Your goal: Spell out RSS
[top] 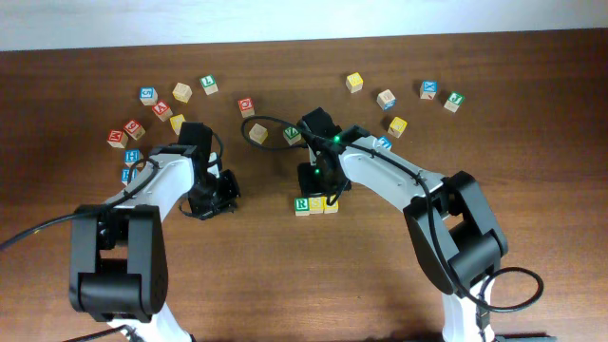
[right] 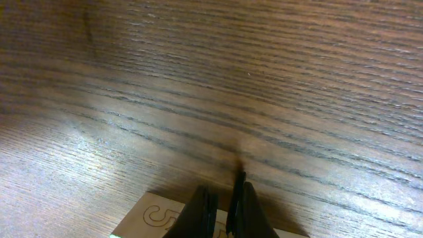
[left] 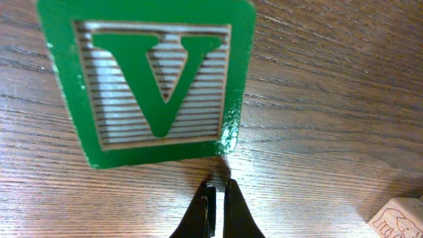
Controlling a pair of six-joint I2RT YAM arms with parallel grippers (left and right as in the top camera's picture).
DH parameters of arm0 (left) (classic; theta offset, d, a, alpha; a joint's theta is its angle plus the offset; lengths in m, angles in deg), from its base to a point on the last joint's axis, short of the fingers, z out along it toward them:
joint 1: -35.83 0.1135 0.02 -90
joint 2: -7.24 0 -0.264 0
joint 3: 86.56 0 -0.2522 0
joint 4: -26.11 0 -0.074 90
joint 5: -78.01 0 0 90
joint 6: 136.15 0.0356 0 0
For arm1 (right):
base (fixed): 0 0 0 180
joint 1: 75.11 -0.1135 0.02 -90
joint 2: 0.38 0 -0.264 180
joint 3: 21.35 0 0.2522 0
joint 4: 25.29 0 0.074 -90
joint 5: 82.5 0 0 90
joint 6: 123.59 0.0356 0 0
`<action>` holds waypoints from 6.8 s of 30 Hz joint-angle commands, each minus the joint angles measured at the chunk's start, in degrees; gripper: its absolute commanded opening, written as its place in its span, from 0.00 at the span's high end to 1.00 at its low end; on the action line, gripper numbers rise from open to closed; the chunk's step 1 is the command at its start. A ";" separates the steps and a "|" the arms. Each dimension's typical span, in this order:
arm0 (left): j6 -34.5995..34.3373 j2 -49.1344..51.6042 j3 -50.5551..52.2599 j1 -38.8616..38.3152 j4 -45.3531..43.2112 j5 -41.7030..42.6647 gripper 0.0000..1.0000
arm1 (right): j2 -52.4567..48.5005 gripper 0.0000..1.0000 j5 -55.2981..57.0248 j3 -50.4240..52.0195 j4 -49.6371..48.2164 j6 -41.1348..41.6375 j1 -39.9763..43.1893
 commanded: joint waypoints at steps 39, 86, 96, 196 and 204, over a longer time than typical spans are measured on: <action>2.23 -0.46 -0.90 -9.31 -1.27 -0.61 1.00 | -0.13 0.96 6.14 -21.42 33.59 -0.39 11.52; -3.08 -0.46 -0.90 -19.02 -9.64 6.51 1.00 | -0.15 0.96 -12.61 1.20 15.23 -1.07 7.89; -3.06 -0.46 -0.90 -18.99 -9.57 6.12 1.00 | -0.15 0.96 -11.06 1.18 15.23 -1.11 8.00; 0.79 -29.62 -15.13 -8.66 21.94 -12.24 0.01 | 117.33 0.02 14.27 63.82 -10.16 -12.24 24.20; 0.79 -29.62 -15.13 -8.66 21.94 -12.24 0.01 | 119.05 0.02 11.69 72.15 -23.28 -23.04 24.39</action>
